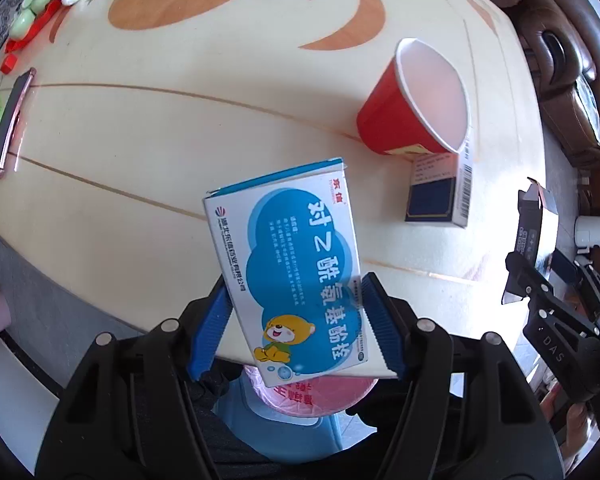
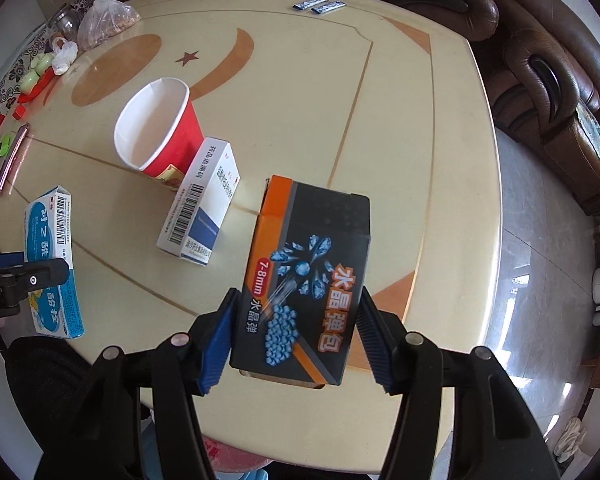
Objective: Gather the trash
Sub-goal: 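Carry the medicine box with the left tool while the right tool carries the black box over the bin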
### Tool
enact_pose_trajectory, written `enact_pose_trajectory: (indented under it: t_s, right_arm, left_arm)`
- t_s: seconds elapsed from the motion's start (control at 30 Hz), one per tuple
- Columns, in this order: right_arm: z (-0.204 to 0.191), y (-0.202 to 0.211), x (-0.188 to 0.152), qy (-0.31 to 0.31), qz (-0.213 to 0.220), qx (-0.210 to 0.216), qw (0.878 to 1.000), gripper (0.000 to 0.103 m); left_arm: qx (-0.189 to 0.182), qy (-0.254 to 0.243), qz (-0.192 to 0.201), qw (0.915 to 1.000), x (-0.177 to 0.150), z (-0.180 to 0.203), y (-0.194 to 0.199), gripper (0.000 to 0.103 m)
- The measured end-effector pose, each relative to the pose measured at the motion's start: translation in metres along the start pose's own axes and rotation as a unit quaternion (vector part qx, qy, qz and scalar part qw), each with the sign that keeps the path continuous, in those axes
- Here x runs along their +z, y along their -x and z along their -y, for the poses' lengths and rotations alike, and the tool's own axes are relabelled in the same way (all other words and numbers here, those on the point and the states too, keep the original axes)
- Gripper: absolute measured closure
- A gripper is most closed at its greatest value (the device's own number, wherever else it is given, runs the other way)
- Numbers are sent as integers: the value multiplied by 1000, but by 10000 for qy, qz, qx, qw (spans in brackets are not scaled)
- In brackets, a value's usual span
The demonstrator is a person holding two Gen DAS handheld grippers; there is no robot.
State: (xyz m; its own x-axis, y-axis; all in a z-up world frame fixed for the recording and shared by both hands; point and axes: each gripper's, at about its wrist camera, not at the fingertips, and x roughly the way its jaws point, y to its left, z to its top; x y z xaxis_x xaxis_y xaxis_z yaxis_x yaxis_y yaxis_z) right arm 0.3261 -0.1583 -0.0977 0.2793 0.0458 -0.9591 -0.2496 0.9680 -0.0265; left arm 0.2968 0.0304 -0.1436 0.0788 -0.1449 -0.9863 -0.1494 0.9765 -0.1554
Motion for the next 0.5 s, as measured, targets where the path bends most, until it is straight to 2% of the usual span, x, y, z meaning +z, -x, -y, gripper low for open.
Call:
enact_pose_trajectory:
  t_s: [0.03, 0.17, 0.27, 0.5]
  right_arm:
    - [11, 6, -1, 19, 46, 31, 10000, 47]
    - [6, 36, -22, 163, 287, 73, 9994, 47]
    - [-4, 57, -44, 280, 453, 104, 9985, 47]
    - [-22, 94, -81, 468, 721, 223, 9961, 47]
  left_arm:
    - [-24, -110, 68, 9999, -4, 5, 1, 39]
    - [-20, -555, 319, 9979, -17, 24, 40, 39]
    - [-29, -764, 500, 9958, -24, 22, 70, 39]
    - [-122, -1146, 773, 9903, -70, 30, 82, 39]
